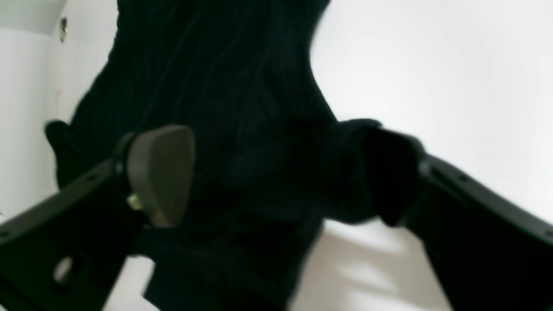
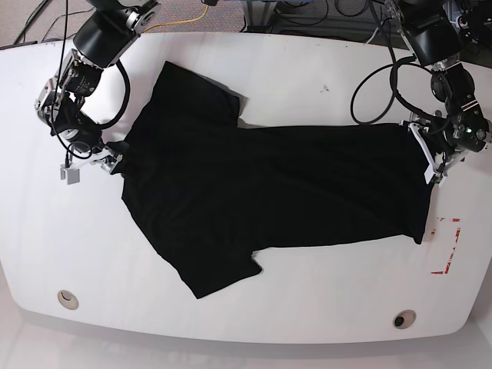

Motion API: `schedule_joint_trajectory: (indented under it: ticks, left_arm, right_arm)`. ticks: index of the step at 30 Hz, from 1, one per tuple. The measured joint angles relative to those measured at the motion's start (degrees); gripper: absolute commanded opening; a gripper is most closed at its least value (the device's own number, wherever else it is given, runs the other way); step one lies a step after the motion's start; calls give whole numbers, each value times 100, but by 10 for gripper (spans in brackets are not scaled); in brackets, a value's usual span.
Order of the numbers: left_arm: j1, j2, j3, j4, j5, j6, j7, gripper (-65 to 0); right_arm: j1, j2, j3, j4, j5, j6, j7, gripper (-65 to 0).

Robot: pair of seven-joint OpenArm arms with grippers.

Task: Layout the t-shirt on the table in an organized manner, then fold the t-shirt properly
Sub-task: 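Release the shirt and lift both grippers away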

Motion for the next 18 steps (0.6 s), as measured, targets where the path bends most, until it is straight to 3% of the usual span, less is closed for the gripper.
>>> schedule_joint_trajectory:
  ticks: [5,18]
  left_arm:
    - [-20,-7,-2,302,-7,0,-4,-219]
    - [-227,-26,-20,1335,-2,0,0,-221]
  right_arm:
    - [-249,96,68,612,83,13,-83,-32]
    - [-1300,103,31,1705,1189,13,-98,-32]
